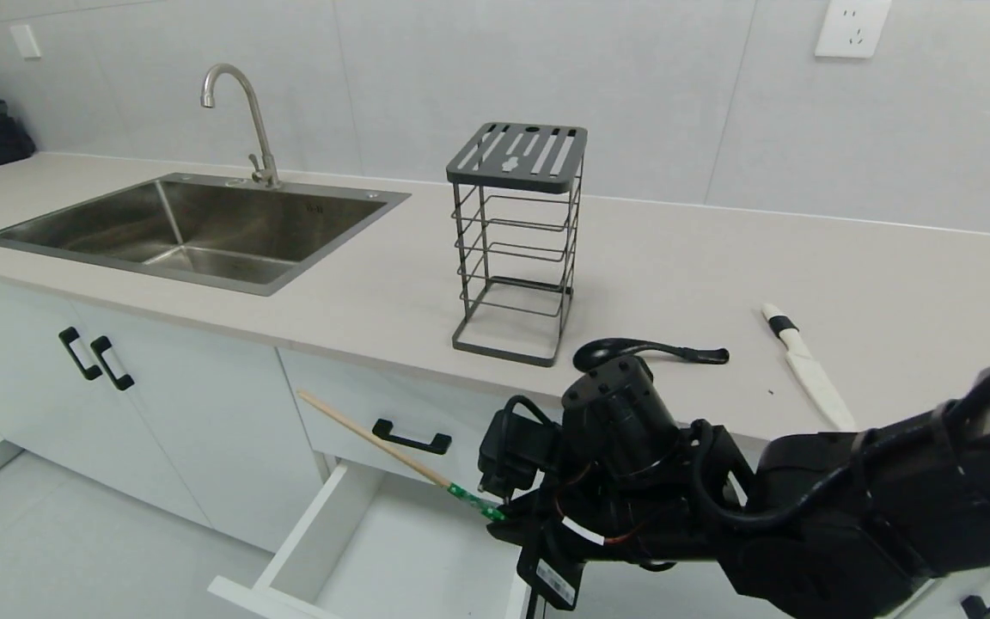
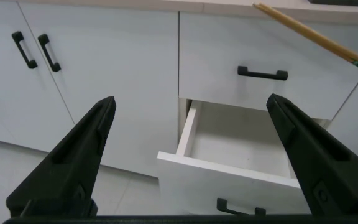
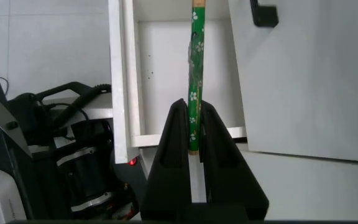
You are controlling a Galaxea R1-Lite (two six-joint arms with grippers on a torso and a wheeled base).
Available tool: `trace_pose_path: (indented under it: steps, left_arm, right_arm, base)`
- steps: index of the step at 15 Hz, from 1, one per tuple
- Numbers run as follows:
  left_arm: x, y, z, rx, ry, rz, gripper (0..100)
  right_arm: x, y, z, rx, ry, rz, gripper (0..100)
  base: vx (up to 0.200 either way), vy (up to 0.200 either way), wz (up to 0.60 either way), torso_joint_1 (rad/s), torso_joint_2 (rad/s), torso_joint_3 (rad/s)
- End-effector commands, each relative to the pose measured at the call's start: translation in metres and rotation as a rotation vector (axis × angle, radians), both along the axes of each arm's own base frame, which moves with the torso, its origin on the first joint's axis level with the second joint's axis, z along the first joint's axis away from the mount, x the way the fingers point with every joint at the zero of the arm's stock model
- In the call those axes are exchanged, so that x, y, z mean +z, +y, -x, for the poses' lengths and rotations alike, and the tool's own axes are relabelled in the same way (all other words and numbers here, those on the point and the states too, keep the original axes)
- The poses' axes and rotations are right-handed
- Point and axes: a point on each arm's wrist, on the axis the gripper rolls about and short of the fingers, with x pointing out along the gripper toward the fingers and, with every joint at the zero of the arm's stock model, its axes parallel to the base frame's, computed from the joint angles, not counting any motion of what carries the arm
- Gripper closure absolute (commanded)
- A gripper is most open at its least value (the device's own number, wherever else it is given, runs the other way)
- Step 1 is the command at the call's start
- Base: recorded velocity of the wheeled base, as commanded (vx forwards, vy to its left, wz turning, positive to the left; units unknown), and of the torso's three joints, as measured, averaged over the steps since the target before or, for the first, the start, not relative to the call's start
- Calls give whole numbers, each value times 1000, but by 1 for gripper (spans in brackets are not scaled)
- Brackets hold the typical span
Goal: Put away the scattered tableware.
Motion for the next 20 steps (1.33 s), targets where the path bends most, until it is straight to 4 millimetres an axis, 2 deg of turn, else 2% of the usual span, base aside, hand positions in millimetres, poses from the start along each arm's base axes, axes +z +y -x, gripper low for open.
trace_pose_path:
  steps: [1,8,12,20]
  left_arm:
    - [0,0,0,2,1,0,0]
    - [0,0,0,0,1,0,0]
    - [0,0,0,0,1,0,0]
    - [0,0,0,0,2,0,0]
  right_arm:
    - [-3,8,-5,3,2,3,100]
    - [-12,26,-16,14,15,25,100]
    - [-16,34,-22,16,11,23,100]
    - [-41,39,-29,38,18,75,100]
  base:
    - [0,0,0,-256,491,227]
    - [0,0,0,-219,398,176]
    - [0,0,0,-15,32,13]
    - [0,0,0,0,0,0]
